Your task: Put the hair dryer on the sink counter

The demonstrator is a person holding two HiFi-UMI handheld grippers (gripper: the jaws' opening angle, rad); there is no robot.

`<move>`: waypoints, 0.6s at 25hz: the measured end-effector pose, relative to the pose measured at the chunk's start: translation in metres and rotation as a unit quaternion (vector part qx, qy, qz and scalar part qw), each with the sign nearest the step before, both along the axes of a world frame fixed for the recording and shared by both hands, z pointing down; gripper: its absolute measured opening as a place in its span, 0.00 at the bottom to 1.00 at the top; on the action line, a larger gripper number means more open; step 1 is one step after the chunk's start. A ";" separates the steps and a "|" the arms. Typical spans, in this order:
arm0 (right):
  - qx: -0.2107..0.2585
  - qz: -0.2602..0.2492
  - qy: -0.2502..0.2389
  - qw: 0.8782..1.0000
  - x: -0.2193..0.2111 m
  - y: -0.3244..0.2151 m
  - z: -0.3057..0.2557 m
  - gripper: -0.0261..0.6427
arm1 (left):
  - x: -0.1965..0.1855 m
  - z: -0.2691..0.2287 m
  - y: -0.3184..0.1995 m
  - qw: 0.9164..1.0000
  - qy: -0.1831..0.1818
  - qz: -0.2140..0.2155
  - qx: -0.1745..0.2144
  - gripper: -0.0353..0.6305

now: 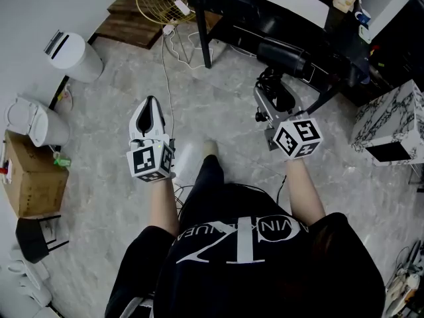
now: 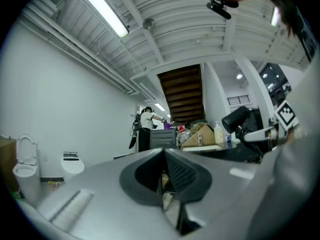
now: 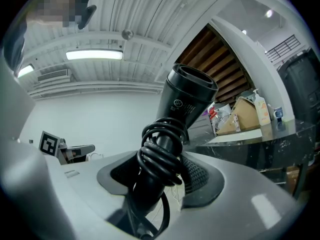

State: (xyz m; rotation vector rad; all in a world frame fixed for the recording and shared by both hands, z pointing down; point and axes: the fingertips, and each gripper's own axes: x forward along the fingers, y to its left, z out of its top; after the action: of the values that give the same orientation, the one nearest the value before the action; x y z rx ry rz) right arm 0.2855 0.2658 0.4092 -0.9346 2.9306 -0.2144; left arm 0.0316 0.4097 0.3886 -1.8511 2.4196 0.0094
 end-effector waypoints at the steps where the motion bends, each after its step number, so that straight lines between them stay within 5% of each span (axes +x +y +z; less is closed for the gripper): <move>1: -0.004 0.002 -0.001 1.000 -0.006 -0.010 0.000 0.42 | -0.007 0.000 -0.011 1.000 0.001 0.002 0.000 0.05; 15: -0.047 0.029 -0.016 0.998 -0.108 -0.137 0.002 0.43 | -0.117 -0.004 -0.154 0.999 0.010 0.028 -0.016 0.05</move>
State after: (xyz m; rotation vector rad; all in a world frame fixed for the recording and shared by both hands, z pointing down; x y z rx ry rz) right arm 0.1777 0.1289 0.4112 -1.0183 2.8825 -0.3644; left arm -0.0858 0.2561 0.3849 -1.9422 2.3933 -0.0053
